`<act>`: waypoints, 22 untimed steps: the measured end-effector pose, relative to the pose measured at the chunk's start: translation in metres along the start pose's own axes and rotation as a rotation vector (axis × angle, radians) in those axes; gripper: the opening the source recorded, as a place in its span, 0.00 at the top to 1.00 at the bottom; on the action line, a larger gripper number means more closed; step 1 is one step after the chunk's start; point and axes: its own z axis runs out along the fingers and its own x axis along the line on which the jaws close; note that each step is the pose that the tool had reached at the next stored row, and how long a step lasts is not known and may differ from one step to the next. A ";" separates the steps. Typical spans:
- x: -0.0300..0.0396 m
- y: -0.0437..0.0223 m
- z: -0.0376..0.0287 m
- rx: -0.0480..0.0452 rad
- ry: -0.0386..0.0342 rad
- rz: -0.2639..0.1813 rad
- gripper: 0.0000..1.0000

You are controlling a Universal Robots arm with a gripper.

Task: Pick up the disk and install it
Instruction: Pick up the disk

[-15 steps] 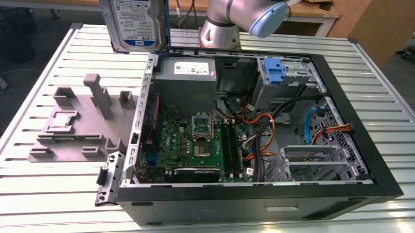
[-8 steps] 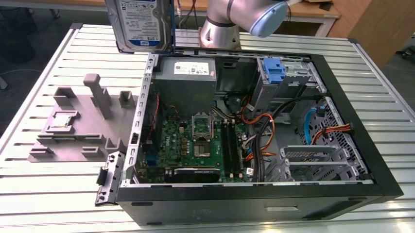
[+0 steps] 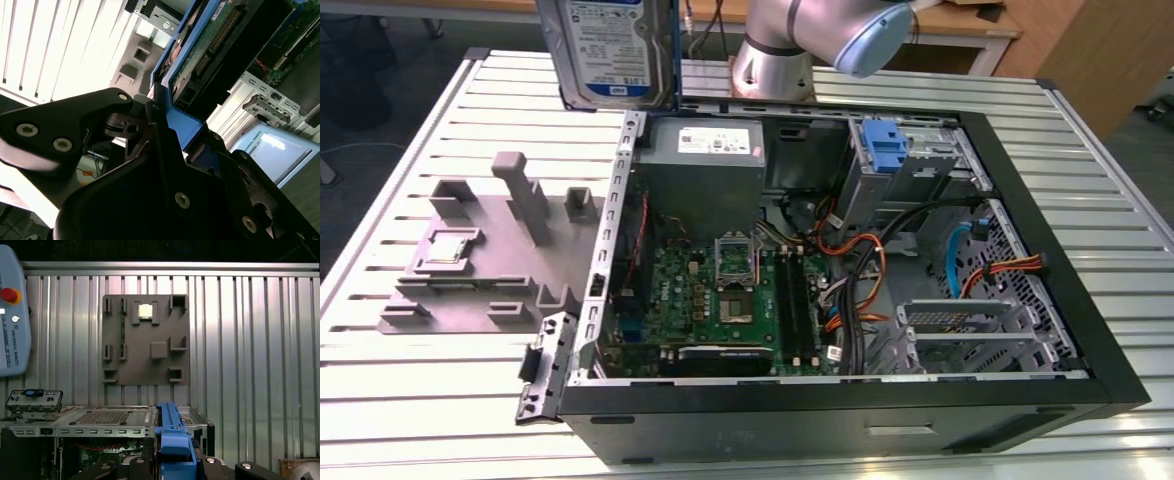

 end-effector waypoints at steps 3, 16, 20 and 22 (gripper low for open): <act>0.0031 0.0000 -0.0001 0.0000 0.0000 0.000 0.63; 0.0173 -0.0004 -0.0006 0.0000 0.0023 0.000 0.63; 0.0216 -0.0005 -0.0007 0.0001 0.0030 0.000 0.63; 0.0238 -0.0006 -0.0008 0.0000 0.0037 0.000 0.63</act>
